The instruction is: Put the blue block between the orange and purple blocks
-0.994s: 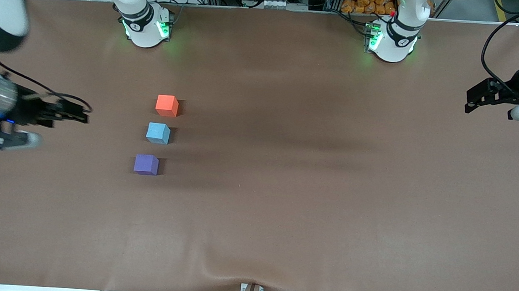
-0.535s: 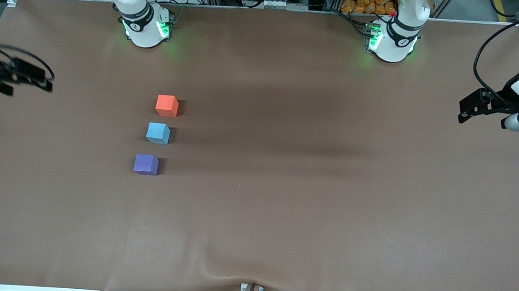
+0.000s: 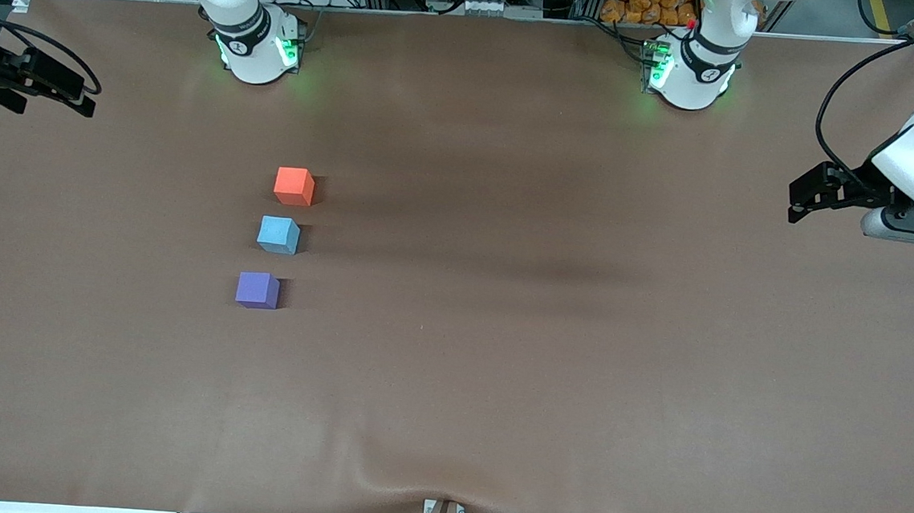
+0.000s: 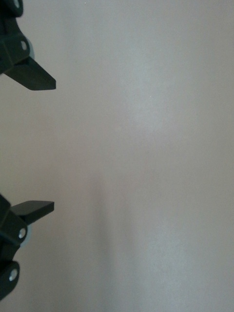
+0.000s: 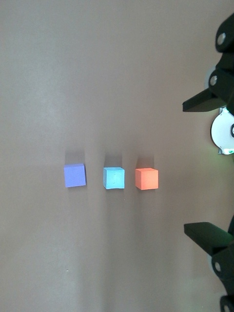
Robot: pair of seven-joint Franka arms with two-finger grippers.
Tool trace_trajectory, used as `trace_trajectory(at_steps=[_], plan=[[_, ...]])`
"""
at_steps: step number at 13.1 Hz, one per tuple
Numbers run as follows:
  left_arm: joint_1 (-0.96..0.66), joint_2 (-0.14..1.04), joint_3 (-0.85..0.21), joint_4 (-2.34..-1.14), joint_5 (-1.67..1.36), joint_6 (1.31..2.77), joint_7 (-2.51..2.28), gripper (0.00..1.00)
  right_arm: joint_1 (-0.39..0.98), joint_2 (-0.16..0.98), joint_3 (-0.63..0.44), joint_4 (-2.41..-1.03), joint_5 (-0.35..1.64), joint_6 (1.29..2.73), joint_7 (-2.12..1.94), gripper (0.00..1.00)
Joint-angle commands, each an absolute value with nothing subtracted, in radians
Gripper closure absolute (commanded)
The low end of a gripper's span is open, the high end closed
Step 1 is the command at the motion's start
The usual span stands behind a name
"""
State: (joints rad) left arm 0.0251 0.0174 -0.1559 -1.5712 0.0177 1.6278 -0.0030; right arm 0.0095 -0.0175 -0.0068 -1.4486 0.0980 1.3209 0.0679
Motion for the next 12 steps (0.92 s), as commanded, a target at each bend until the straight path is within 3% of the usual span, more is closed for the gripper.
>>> trace_trajectory(at_steps=[1, 12], plan=[[0.031, 0.015, -0.178, -1.557, 0.037, 1.609, -0.038, 0.00, -0.002, -0.071, 0.008, -1.499, 0.083, 1.338, 0.087, 0.00], [0.063, 0.015, -0.167, -1.557, 0.031, 1.597, -0.048, 0.00, 0.015, -0.080, 0.015, -1.508, 0.012, 1.344, 0.087, 0.00]])
